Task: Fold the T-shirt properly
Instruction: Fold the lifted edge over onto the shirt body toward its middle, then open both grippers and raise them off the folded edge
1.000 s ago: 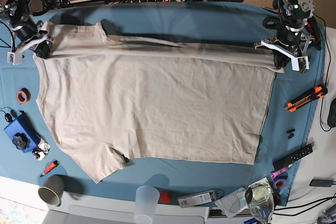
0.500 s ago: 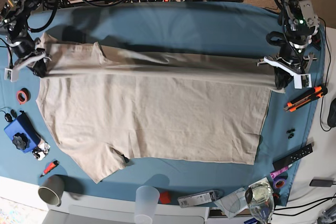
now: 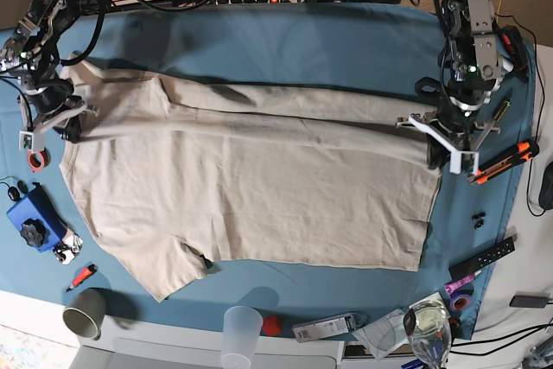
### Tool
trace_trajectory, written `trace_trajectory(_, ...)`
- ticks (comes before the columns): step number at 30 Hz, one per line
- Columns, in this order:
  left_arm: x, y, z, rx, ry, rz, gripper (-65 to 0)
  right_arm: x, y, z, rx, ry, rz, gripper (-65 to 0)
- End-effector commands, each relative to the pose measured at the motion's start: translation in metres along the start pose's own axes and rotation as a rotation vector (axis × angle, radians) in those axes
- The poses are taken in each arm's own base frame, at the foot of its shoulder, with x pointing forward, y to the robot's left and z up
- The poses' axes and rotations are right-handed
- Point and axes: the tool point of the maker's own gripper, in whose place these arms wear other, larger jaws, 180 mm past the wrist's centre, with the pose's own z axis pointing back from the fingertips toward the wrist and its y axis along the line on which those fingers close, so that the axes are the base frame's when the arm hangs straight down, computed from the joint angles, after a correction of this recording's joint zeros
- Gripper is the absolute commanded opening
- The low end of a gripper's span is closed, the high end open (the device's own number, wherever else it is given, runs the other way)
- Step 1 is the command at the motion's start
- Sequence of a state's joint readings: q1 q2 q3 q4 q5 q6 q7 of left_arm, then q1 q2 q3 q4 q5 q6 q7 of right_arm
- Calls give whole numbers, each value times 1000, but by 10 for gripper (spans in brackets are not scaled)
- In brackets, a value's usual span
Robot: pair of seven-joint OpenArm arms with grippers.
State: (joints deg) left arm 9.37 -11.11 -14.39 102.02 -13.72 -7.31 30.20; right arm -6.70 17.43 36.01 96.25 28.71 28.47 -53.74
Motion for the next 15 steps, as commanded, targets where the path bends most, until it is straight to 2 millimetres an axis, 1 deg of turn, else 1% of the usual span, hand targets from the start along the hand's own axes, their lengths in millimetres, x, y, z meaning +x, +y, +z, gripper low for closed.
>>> trace_trajectory(1,21,3,0,11,-65,-17,-650,25,-5,3,-12,-73,21,-650)
trace_trajectory(4,26,6,-2,26,-76,-40,-650,34,-5,1,-13,-95,20,-650)
trace_trajectory(6,24,9,-7,29,-78,-35,-650,36,-6,-2,-12,-98,7,-650)
trace_trajectory(11,7,16,-25,38,-33,-6,-650,31,-12,-20,0,-81,-64,-650)
trace_trajectory(15,8,18,-34,35,-27,2,-650,32,-13,-32,14,-78,-109,-650)
